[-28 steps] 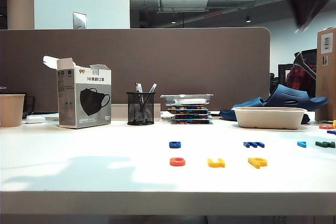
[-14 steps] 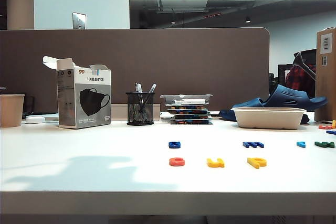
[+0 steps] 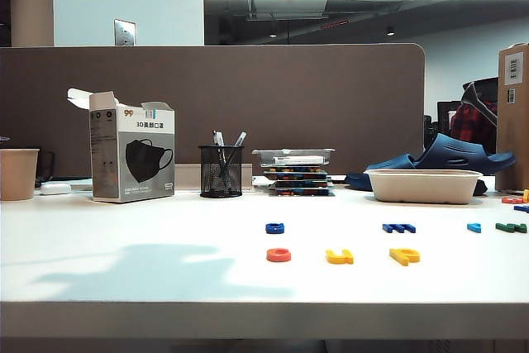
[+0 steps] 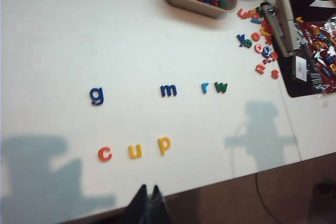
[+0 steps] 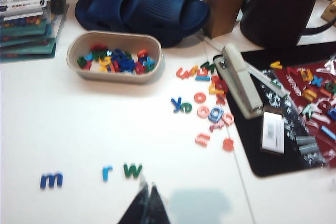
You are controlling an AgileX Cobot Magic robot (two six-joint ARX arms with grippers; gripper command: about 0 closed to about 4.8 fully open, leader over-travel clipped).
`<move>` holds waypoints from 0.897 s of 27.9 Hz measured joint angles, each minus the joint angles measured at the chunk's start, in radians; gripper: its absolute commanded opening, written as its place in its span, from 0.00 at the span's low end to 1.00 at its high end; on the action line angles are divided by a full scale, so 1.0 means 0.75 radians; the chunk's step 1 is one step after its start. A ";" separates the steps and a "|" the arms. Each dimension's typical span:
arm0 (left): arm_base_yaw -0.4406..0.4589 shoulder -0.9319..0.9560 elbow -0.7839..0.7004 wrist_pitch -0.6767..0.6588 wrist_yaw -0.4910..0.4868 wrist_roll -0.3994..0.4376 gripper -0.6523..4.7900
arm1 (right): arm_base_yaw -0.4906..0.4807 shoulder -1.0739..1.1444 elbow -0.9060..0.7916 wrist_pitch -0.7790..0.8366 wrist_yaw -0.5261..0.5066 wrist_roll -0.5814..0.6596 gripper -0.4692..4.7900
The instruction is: Select the appropriate letters from the row of letter magnets placed on the table to arrange into the word "cup".
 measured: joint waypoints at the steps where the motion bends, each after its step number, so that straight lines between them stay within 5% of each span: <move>1: 0.001 0.001 0.000 0.023 0.000 0.024 0.11 | 0.000 -0.039 -0.043 0.002 -0.002 0.008 0.09; 11: 0.120 0.001 0.000 0.392 0.133 0.491 0.11 | 0.000 -0.388 -0.328 0.095 -0.048 0.044 0.09; 17: 0.380 0.001 0.041 0.397 0.217 0.791 0.11 | 0.000 -0.567 -0.416 0.096 -0.057 0.045 0.09; 25: 0.659 0.001 0.168 0.388 0.237 0.985 0.11 | 0.000 -0.684 -0.463 0.061 -0.057 0.045 0.09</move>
